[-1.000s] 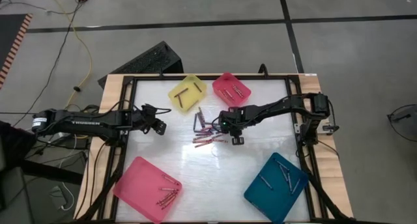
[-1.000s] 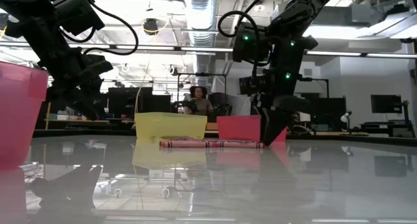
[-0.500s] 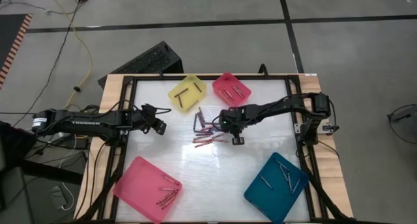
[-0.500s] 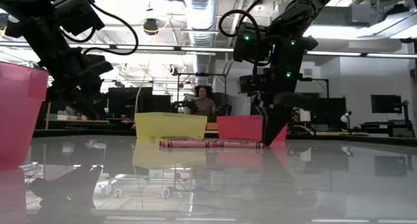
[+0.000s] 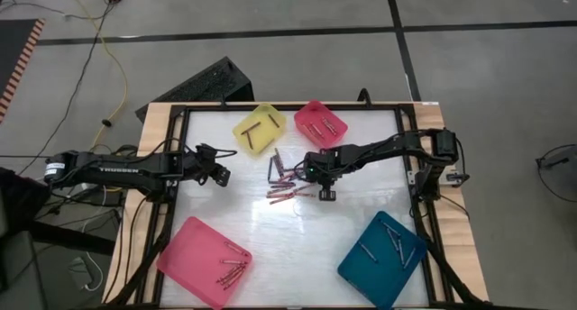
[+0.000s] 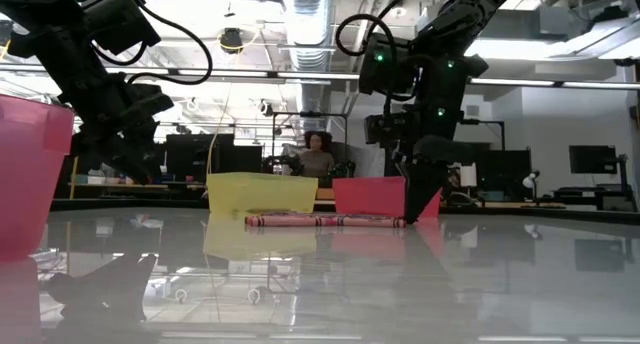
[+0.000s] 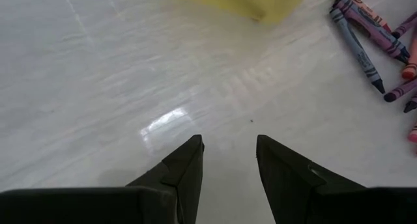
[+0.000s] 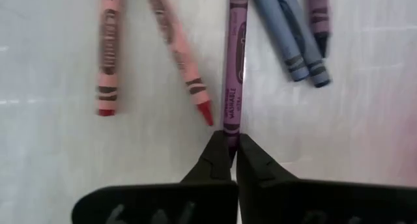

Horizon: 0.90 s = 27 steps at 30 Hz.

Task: Sort crayons
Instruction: Put the purple crayon into the yellow bin

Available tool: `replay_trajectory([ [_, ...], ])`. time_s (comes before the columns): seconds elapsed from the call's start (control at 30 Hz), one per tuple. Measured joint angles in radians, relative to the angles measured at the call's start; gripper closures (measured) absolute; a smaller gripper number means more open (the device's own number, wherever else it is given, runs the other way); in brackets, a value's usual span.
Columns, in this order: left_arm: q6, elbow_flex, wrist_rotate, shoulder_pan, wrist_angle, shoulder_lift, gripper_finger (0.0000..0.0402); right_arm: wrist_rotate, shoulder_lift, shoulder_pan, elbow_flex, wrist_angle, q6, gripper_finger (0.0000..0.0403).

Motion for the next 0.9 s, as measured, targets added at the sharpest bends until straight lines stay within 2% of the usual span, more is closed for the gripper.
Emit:
replay_trajectory([
  [0.17, 0.017, 0.0, 0.0, 0.0, -0.001, 0.0, 0.0269, -0.084, -0.074, 0.036, -0.002, -0.009, 0.024, 0.04],
  [0.3, 0.025, 0.0, 0.0, 0.0, -0.001, 0.0, 0.0269, -0.076, -0.124, 0.061, 0.0, -0.003, 0.028, 0.04],
  [0.47, 0.025, 0.0, 0.0, 0.0, 0.0, 0.0, 0.0269, -0.062, -0.146, 0.063, 0.011, 0.06, 0.113, 0.04],
  [0.7, 0.025, 0.0, -0.001, 0.0, 0.001, 0.0, 0.0269, -0.001, -0.076, 0.019, 0.114, 0.257, 0.134, 0.04],
  [0.9, 0.024, 0.0, 0.001, 0.0, 0.0, 0.0, 0.0269, 0.005, 0.038, -0.037, 0.265, 0.262, 0.134, 0.04],
])
